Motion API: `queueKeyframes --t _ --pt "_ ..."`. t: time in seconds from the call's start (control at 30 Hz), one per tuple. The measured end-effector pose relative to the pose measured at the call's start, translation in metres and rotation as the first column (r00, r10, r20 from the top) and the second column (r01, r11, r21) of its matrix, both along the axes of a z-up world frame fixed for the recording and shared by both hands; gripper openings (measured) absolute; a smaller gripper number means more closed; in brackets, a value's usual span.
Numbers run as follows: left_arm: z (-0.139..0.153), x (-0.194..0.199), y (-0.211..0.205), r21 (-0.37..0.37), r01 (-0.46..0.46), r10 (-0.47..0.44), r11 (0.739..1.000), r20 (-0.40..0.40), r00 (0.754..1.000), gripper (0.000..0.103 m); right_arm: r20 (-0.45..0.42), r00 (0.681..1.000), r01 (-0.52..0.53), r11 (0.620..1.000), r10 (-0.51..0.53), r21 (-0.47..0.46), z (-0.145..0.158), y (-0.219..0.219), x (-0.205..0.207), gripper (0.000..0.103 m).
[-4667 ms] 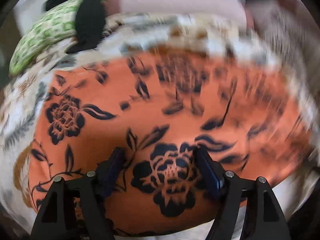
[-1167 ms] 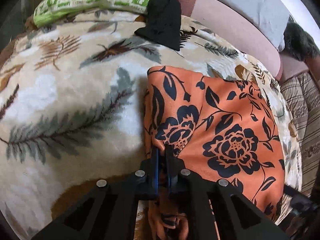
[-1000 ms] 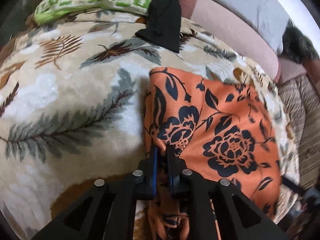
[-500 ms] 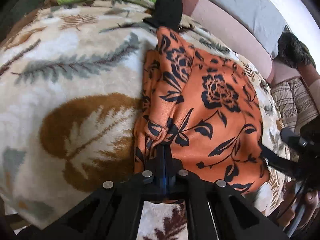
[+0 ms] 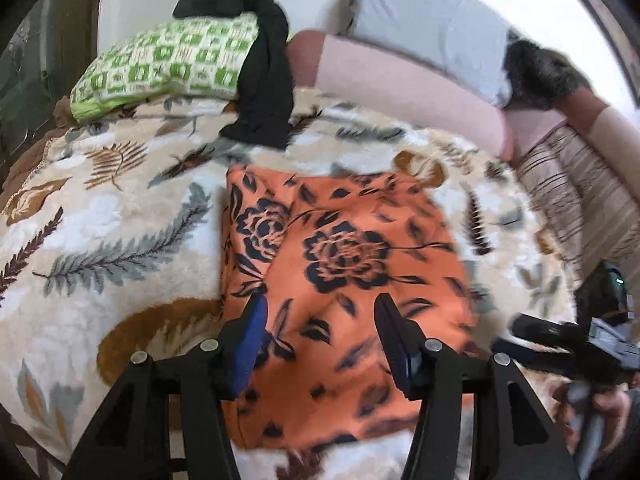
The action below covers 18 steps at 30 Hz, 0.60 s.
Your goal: Fold small clothes
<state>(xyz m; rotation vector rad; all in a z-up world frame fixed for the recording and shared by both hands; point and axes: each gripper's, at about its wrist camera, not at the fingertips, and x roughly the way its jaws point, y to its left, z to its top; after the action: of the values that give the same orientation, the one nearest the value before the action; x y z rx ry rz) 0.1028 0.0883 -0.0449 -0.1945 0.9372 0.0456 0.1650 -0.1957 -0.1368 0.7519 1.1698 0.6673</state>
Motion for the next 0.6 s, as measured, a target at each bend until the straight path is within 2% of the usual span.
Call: queueKeyframes --t 0.07,0.13,0.17,0.2,0.23,0.3,0.37,0.4,0.43,0.5,0.57,0.6 --pt "-0.027 0.014 0.006 0.040 -0.039 0.042 0.998 -0.083 0.996 0.053 -0.070 0.997 -0.026 0.997 0.031 0.067 -0.016 0.008 0.005 0.090" --pt "-0.039 0.013 0.011 0.074 -0.055 0.061 0.996 -0.075 0.995 0.051 -0.110 0.988 -0.089 0.986 0.105 0.144 -0.025 0.027 0.008 0.090" --pt "-0.039 0.013 0.009 0.095 -0.047 0.053 0.994 -0.071 0.996 0.051 -0.114 0.984 -0.120 0.984 0.135 0.128 -0.027 0.036 0.009 0.084" --pt "-0.039 0.012 0.009 0.100 -0.047 0.054 0.994 -0.072 0.996 0.051 -0.119 0.982 -0.137 0.988 0.145 0.075 -0.027 0.044 0.008 0.054" --pt "-0.038 0.013 0.010 0.092 -0.047 0.053 0.995 -0.072 0.996 0.051 -0.138 0.981 -0.131 0.989 0.140 0.072 -0.028 0.047 0.007 0.042" --pt "-0.039 0.014 0.012 0.081 -0.051 0.056 0.995 -0.071 0.996 0.052 -0.105 0.988 -0.108 0.994 0.111 0.030 -0.017 0.042 0.005 0.036" --pt "-0.043 0.014 0.016 0.095 -0.058 0.065 0.994 -0.077 0.995 0.052 -0.103 0.988 -0.115 0.993 0.111 -0.028 -0.023 0.039 0.003 0.036" --pt "-0.045 0.013 0.017 0.092 -0.062 0.069 0.994 -0.083 0.994 0.053 -0.133 0.985 -0.119 0.991 0.111 -0.055 -0.037 0.039 0.003 0.037" --pt "-0.042 0.012 0.019 0.080 -0.068 0.075 0.994 -0.082 0.994 0.052 -0.137 0.986 -0.102 0.995 0.099 -0.017 -0.039 0.035 0.003 0.038" --pt "-0.032 0.008 0.023 0.047 -0.092 0.096 0.995 -0.074 0.993 0.051 -0.116 0.987 -0.105 0.993 0.110 0.047 -0.027 0.029 0.002 0.068" --pt "-0.015 0.002 0.019 0.015 -0.076 0.077 0.997 -0.025 0.997 0.051 -0.050 0.992 -0.115 0.991 0.118 0.062 -0.010 0.020 0.004 0.078" --pt "-0.005 -0.002 0.013 0.017 -0.051 0.051 0.999 0.015 0.999 0.051 -0.011 0.995 -0.102 0.993 0.103 0.057 -0.002 0.013 0.010 0.078"
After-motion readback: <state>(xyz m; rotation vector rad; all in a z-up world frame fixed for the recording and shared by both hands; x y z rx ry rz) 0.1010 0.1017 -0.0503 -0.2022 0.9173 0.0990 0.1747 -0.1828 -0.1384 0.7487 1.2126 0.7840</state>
